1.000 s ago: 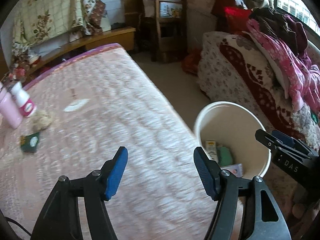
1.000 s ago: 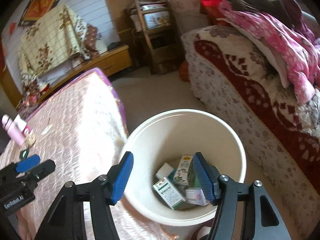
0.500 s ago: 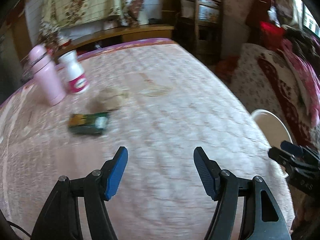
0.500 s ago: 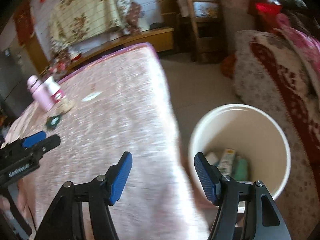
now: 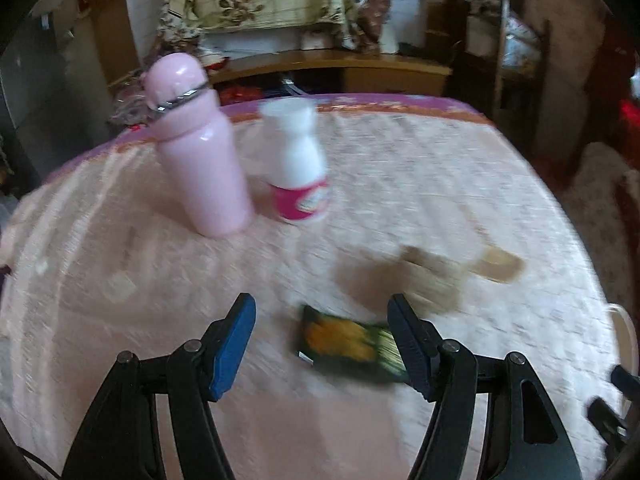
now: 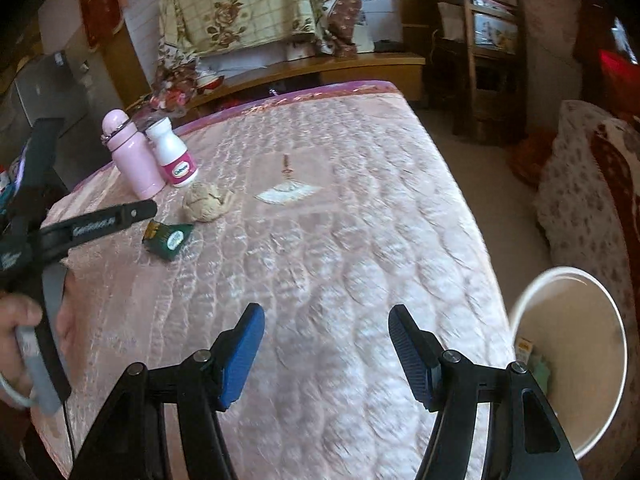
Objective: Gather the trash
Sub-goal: 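Move both open tools back over the bed toward the snack packet, then grasp the green snack packet with the left tool while the right tool grasps the beige cloth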
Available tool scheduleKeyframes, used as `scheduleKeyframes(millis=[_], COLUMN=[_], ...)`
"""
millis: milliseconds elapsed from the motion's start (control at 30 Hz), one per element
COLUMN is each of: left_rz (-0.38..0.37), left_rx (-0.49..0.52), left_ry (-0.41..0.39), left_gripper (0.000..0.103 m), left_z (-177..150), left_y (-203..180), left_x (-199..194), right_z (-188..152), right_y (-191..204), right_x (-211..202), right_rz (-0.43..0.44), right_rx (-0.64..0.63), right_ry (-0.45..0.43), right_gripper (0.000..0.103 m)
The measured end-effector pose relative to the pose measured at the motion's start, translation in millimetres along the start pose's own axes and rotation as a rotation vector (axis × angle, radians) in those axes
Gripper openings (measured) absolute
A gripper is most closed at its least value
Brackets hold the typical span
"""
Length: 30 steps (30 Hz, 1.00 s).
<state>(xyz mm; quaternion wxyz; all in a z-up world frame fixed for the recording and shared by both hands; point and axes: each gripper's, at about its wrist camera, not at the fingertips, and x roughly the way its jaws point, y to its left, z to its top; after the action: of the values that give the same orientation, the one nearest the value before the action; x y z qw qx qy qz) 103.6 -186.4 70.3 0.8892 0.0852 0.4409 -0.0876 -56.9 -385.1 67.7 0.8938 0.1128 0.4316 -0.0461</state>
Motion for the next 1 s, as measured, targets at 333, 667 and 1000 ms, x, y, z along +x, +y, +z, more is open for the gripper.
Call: scheduleKeyframes(millis=[333,667,1000], left_rz=[0.018,-0.339,-0.407], left_rx=[0.094,0.197,0.365], left_ry=[0.136,0.157,0.047], left_gripper=[0.069,0.069,0.079], left_z=[-9.2,-58.1,-44.0], left_y=[30.9,27.8,-16.7], left_x=[45.2,-25.2,-34.8], right_z=[4.7,10.4,11.3], right_y=[21.5,28.0,21.3], right_x=[23.8,33.8,27.7], right_rz=[0.049,0.055,0.038], right_rx=[-0.018,-0.013,0.014], right_ry=[0.031,0.039,0.037], right_gripper=[0.069,0.069,0.071])
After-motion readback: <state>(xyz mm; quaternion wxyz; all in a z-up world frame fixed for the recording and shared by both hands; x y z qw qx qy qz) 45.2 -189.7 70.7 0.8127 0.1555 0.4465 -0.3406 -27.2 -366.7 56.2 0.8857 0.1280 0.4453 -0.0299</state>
